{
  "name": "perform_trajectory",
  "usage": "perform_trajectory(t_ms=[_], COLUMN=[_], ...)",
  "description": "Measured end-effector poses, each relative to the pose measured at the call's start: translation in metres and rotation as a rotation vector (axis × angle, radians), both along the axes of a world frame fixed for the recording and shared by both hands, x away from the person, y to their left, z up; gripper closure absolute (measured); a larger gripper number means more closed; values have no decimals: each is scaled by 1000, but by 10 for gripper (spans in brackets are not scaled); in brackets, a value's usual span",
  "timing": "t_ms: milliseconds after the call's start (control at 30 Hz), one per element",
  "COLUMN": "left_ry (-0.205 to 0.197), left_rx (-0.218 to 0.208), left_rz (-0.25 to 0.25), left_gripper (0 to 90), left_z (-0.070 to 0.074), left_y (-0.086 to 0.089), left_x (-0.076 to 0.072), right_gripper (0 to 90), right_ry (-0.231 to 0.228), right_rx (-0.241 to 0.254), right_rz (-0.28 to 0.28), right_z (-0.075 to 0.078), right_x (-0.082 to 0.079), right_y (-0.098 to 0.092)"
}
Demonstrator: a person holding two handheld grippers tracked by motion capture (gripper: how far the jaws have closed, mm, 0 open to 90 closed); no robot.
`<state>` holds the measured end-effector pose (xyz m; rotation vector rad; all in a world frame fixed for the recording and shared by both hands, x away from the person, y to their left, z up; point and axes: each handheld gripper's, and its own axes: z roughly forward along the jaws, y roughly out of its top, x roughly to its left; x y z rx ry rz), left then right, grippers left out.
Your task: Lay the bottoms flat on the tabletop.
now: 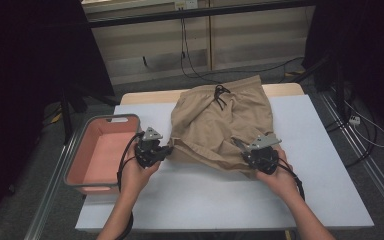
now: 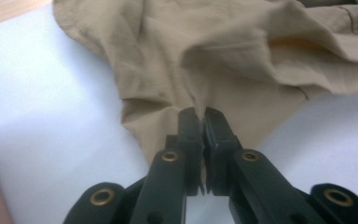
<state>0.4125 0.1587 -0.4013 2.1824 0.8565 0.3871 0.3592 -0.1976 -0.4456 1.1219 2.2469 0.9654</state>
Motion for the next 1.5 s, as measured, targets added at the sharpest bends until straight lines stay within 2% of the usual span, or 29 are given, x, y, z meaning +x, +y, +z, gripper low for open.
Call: perform_trajectory(t_ms=[133,233,367,433,500,567,633,767,900,1067,1133,1267,1367,1500], left_ry=[-4,-11,-40,-28,-24,-17,-9,4,18,28,30,23,28,29], left_rx=[-4,-11,-23,-41,-53,-59,-54,-59,-61,-69,-69,-64,-73,-81], left_rz=[18,24,52,66,84,91,90,97,94,94,93,87,89,95], left_gripper=[834,809,651,632,591,552,549,510,481,448,438,434,430,423], left_z=[2,5,8,9,9,9,8,6,4,3,3,4,3,2], left_y=[4,5,6,6,6,6,6,3,1,0,0,0,-1,-1], left_x=[0,0,0,0,0,1,2,2,2,2,2,3,3,3], right_gripper=[878,812,639,582,568,565,565,555,501,388,396,516,596,636], right_ry=[21,26,7,-9,-34,-49,-62,-57,-32,-12,3,-22,-19,-22], right_rx=[3,-11,12,12,16,49,62,110,89,62,64,30,21,21], right_rz=[1,-14,-7,3,26,62,93,149,225,245,232,214,207,209], right_z=[-1,-2,3,6,10,15,20,23,14,1,-4,-7,-9,-8], right_x=[1,1,0,-1,-3,-6,-8,-11,-15,-13,-10,-6,-5,-4], right_y=[-1,-1,4,8,14,22,31,50,75,96,100,101,99,98])
